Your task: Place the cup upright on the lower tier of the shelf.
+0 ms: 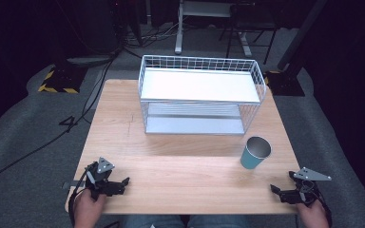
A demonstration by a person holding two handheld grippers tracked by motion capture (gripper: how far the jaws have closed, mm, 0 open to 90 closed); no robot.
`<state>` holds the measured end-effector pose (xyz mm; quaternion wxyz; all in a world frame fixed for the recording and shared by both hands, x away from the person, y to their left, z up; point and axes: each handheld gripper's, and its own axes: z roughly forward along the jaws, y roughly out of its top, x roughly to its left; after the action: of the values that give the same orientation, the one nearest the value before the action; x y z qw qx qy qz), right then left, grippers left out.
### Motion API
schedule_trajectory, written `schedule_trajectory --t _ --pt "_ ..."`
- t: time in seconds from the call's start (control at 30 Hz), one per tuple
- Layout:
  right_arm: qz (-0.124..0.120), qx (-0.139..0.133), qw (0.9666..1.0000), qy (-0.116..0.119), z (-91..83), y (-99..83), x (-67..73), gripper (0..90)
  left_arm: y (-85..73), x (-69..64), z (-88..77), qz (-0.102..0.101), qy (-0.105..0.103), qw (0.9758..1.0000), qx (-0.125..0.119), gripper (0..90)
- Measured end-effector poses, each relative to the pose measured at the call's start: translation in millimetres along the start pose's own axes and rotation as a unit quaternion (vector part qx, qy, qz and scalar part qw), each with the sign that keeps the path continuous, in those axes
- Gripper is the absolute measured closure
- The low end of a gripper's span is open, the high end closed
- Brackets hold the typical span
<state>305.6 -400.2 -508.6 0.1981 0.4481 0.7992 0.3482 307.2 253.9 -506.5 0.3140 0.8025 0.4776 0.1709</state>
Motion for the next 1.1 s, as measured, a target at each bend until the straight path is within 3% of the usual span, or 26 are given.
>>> schedule_trajectory --t 0.23,0.83,0.93,0.97,1.1 --pt "0.008 -0.001 0.9999 -0.007 0.7 0.6 1.2 0.3 1.8 0.6 1.3 0.001 0.001 1.0000 0.000 0.0" --pt "0.018 -0.010 0.9998 0.002 -1.8 -0.8 -2.6 3.8 1.8 0.6 1.4 0.001 0.001 1.0000 0.000 0.0" --pt "0.024 -0.013 0.9995 0.013 -2.5 -0.4 -5.1 5.9 1.8 0.5 1.4 0.000 0.001 1.0000 0.000 0.0" --pt "0.033 -0.010 0.9992 0.020 -5.6 1.6 -6.0 12.8 1.8 0.6 1.4 0.001 0.001 1.0000 0.000 0.0" --pt "0.024 -0.015 0.9994 0.020 -10.2 7.0 -2.9 12.9 1.8 0.5 1.4 0.000 0.001 1.0000 0.000 0.0"
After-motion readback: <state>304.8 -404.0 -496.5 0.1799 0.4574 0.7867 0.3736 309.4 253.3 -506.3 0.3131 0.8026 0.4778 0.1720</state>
